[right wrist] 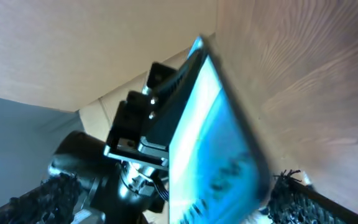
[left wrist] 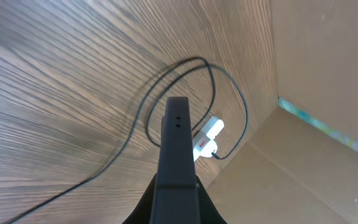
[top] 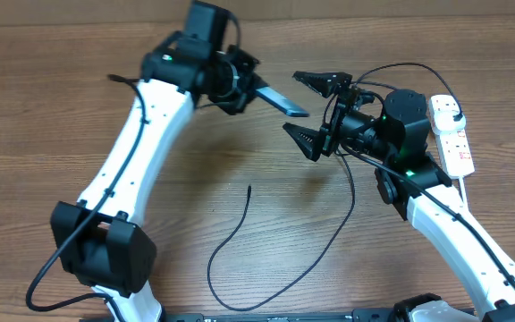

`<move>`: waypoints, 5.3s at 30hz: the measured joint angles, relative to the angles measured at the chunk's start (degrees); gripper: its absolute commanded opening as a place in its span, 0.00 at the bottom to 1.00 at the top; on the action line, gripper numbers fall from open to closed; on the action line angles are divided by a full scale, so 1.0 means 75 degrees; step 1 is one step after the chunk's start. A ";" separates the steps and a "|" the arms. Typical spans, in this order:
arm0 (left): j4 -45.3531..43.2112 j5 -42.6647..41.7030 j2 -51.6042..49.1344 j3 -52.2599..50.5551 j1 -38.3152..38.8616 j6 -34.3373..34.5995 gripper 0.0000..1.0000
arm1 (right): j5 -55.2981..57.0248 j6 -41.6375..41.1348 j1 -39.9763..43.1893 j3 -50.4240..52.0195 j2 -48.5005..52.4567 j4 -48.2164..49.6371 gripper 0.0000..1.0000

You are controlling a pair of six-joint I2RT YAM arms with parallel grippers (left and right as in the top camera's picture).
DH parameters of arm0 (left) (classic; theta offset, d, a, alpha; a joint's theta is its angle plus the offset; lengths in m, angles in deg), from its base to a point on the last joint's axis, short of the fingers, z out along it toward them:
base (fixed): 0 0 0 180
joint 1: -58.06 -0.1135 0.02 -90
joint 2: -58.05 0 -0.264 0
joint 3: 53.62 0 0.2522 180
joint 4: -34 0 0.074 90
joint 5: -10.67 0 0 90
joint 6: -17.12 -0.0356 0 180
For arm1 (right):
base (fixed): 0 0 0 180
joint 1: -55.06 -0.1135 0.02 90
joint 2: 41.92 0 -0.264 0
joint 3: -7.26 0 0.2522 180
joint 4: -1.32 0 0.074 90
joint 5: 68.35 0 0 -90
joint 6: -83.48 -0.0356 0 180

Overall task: Plug charger to phone and switch on socket
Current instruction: 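Open the right gripper and withdraw it from the phone, then lower the right gripper over the black cable's connector end, then close the right gripper on the black cable connector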

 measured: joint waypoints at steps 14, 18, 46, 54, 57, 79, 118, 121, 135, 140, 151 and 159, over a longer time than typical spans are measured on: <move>0.0114 -0.2037 0.0000 0.0000 -0.1037 -0.2154 0.04 | -0.0425 0.2113 0.0560 0.0000 0.0000 -0.0326 1.00; 0.0114 -0.2465 0.0000 0.0000 -0.1169 -0.2748 0.04 | -0.0670 0.2821 0.0743 0.0000 0.0000 -0.0323 1.00; 0.0396 -0.4593 0.0000 0.0000 -0.2241 -0.5015 0.04 | 0.0487 0.6187 0.0799 -0.1874 0.0000 -0.5173 0.99; 0.0393 -0.4628 0.0000 0.0000 -0.2591 -0.5027 0.04 | 0.1877 0.6939 0.0466 -0.2433 0.0000 -0.6169 0.99; 0.0393 -0.4628 0.0000 0.0000 -0.2602 -0.5027 0.04 | 0.2576 0.7023 -0.0181 -0.2436 0.0000 -0.6309 0.99; 0.0385 -0.4625 0.0000 0.0000 -0.2597 -0.5027 0.04 | 0.5036 0.7487 -0.2675 -0.2480 0.1667 -0.8078 1.00; -0.0108 -0.4616 0.0000 0.0000 -0.2984 -0.5024 0.04 | 0.5333 0.7676 -0.4167 -0.2480 0.3518 -0.7554 0.97; -0.0294 -0.4616 0.0000 0.0000 -0.2984 -0.5021 0.04 | 0.5351 0.7612 -0.4164 -0.2530 0.3541 -0.7938 0.97; -0.0562 -0.4628 0.0000 0.0000 -0.3124 -0.4966 0.04 | 0.5383 0.7469 -0.4164 -0.4153 0.4654 -0.9183 0.96; -0.0565 -0.4628 0.0000 0.0000 -0.3290 -0.4966 0.04 | 0.5380 0.7440 -0.4164 -0.4156 0.5024 -0.9040 0.95; -0.0583 -0.4628 0.0000 0.0000 -0.3334 -0.4966 0.04 | 0.5374 0.7408 -0.4164 -0.4170 0.5319 -0.8676 0.87; -0.0583 -0.4628 0.0000 0.0000 -0.3334 -0.4966 0.04 | 0.5388 0.7376 -0.4164 -0.4199 0.5353 -0.8667 0.72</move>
